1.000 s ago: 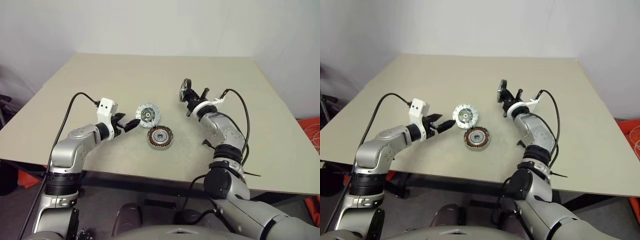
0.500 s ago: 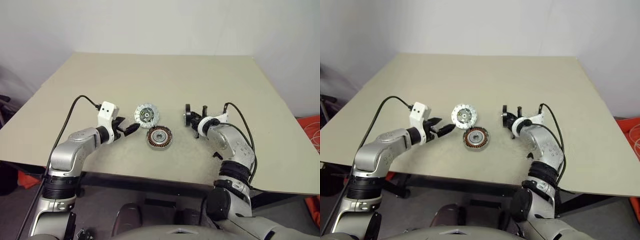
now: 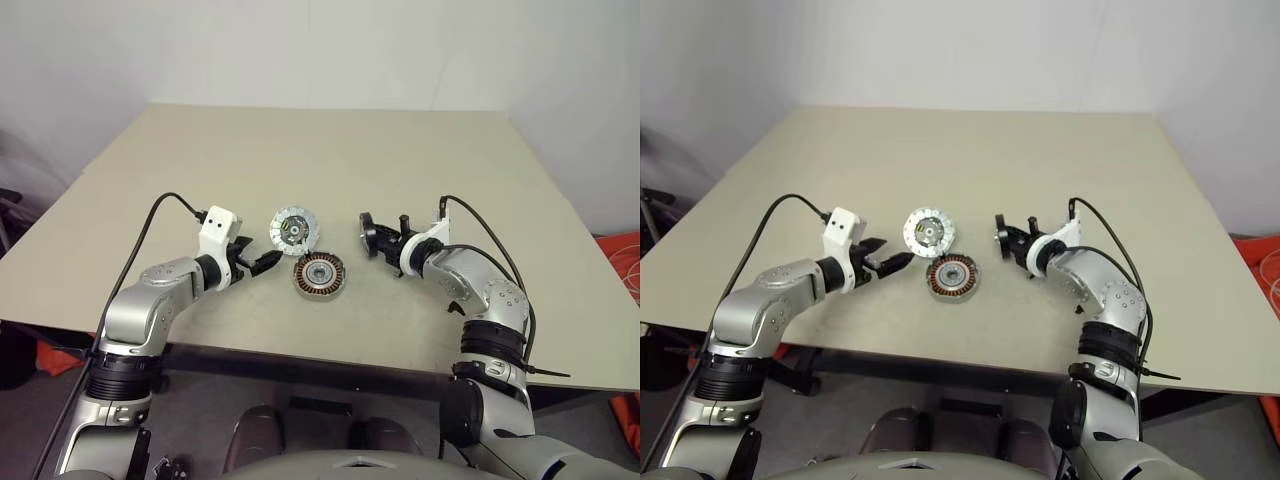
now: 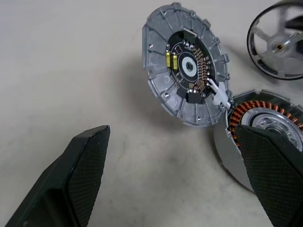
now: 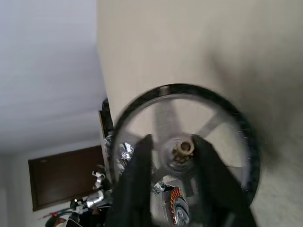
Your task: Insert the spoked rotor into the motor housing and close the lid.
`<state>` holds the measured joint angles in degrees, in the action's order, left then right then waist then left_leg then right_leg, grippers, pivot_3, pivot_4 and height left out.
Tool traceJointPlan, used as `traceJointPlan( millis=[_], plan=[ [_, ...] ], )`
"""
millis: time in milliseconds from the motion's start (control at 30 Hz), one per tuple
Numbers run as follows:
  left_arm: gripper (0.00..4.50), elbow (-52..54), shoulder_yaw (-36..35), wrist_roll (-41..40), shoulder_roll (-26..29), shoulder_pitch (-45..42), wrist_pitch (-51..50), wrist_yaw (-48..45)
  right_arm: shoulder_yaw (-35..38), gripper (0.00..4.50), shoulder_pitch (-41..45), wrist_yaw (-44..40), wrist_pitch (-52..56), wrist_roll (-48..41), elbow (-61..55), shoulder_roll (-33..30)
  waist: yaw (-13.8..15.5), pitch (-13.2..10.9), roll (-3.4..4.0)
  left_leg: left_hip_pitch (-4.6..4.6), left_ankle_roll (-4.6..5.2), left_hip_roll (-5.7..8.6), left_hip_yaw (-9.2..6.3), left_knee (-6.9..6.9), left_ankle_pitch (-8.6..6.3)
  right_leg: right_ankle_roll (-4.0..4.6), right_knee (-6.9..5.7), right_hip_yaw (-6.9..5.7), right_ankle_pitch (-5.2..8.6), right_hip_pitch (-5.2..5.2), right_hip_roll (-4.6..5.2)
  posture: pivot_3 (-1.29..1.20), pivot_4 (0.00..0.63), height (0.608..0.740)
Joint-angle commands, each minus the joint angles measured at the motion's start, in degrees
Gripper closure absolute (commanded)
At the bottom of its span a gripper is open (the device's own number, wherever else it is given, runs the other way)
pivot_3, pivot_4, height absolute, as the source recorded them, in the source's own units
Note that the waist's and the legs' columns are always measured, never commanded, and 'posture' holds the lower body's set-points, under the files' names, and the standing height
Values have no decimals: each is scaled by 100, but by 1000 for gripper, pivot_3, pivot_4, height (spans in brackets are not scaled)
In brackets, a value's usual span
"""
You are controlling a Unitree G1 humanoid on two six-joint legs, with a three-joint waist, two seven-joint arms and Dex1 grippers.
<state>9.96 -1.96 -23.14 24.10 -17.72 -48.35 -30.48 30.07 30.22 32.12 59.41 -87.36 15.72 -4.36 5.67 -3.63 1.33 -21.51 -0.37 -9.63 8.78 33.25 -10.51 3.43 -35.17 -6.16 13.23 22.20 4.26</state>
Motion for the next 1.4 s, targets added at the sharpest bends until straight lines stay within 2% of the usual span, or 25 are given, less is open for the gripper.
traceJointPlan(
  millis=[33,100,300,400,467,567,667,900,1400],
  plan=[
    [0,175,-42,17,99,-9,143,-18,-91,1871,29,-152,-16,32,49,-71,0,0,0,0,0,0,0,0,0,0,0,0,0,0,0,0,0,740],
    [0,175,-30,24,114,14,160,-19,-153,1151,14,-341,-10,161,99,-155,-1,0,0,0,0,0,0,1,0,0,0,0,0,-1,0,0,0,740],
    [0,171,8,60,127,33,191,-28,-310,1151,88,-1146,17,485,129,-370,6,1,-1,1,0,1,0,3,0,-3,0,0,-2,-4,0,0,0,740],
    [0,165,15,69,129,26,197,-38,-559,1151,138,-1848,132,791,-20,-617,8,1,-1,1,0,1,0,4,0,-2,-1,0,-3,-4,0,0,0,740],
    [0,146,23,81,139,12,212,-51,-1166,1151,138,-2959,5,1533,-402,-1140,17,0,-1,-2,1,2,-1,6,0,-2,-1,0,-3,-4,0,0,0,740],
    [0,127,55,116,159,0,239,-76,-2374,1151,157,-4595,-778,3130,-652,-2135,76,1,-3,-13,2,3,-6,13,0,-10,6,-3,-7,-6,1,0,0,740],
    [0,118,87,147,167,-4,260,-89,-2753,1151,279,-5330,-1127,3835,-353,-2476,128,4,-8,-8,3,1,-6,14,-1,-14,18,-4,-9,-19,0,0,0,740],
    [0,137,81,169,169,38,289,-75,-2615,1151,333,-5654,-904,4337,89,-2235,152,5,-8,-6,18,0,-5,20,-5,53,17,-4,-19,-18,-1,0,0,740],
    [0,230,121,197,292,142,302,-105,-1932,1151,-69,-5404,-422,4722,268,-1985,153,5,-7,-3,38,-8,-4,66,-17,58,-4,-4,-20,-27,-1,0,0,740]
  ],
)
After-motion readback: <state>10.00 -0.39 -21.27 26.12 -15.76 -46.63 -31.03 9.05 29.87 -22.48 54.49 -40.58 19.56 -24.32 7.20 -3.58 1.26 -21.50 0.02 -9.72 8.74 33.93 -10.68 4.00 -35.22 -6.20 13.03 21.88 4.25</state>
